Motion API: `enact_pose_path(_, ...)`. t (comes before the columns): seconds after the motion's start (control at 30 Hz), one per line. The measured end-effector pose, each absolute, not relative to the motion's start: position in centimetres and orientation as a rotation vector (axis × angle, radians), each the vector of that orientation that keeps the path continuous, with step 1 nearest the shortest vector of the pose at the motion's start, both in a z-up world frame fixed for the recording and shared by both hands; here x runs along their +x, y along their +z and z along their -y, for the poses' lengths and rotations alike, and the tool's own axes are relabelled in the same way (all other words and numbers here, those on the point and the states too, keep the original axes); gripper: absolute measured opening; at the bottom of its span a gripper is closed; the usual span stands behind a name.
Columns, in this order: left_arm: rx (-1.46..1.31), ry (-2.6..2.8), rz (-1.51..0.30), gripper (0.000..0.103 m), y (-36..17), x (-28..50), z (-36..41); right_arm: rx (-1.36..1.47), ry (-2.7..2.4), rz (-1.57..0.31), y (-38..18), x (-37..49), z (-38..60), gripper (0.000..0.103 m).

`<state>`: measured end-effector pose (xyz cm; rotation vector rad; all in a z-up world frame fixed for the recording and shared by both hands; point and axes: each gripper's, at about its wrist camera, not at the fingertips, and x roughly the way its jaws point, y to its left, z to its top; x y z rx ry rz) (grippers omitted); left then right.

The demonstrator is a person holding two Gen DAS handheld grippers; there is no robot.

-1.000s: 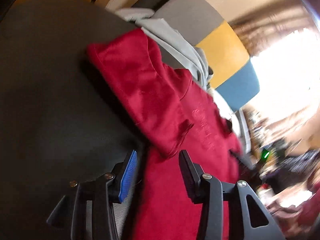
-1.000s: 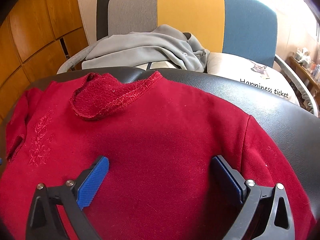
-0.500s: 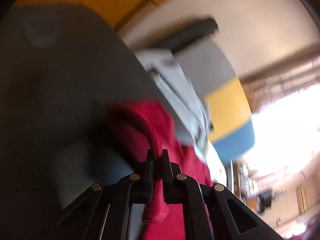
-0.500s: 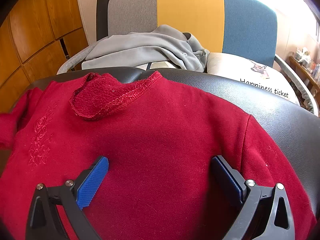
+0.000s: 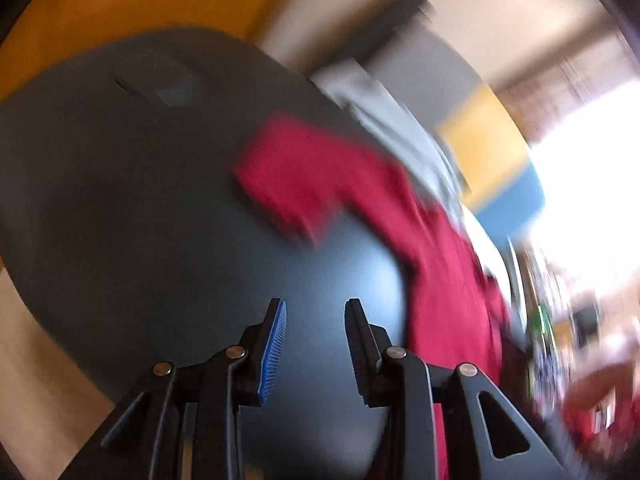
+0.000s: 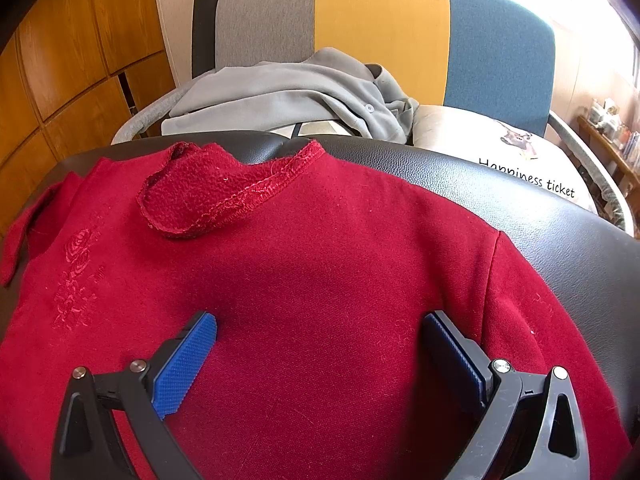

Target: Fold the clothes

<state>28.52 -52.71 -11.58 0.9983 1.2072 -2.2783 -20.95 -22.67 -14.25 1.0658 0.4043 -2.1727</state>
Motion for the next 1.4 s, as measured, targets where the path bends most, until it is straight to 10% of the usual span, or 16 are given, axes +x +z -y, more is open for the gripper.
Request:
enact_pose_path(0.43,1.350,-2.398,-1.379,0.047,-17.3,29.2,39.4,1.009,-1.890,-0.224,-7.6,-6.6,18.7,0.103)
enact_pose_path(0.53,1.426,-2.364,-1.412,0.041,-18.4,28.4,38.2,1.015,-1.778,-0.236,-7.8,-0.8,15.8,0.103)
enact_pose_path(0.67,1.490,-2.326,-1.324,0.001,-19.7,28.7,37.2,1.076,-1.755,-0.336,-10.3,4.1,11.3,0.103)
enact_pose_path(0.83,1.440,-2.352,-1.225,0.000,-18.3,31.3,36.7,1.054,-1.873,-0.561,-13.2,6.3,7.4,0.103)
enact_pose_path(1.07,1.277,-2.453,-1.129,0.010,-14.4,34.7,36.5,1.076,-1.950,-0.409,-13.1,5.9,6.5,0.103)
enact_pose_path(1.4,1.325,-2.559,-0.963,0.017,-14.5,20.2,33.9,1.003,-1.945,-0.142,-10.0,3.3,8.7,0.103)
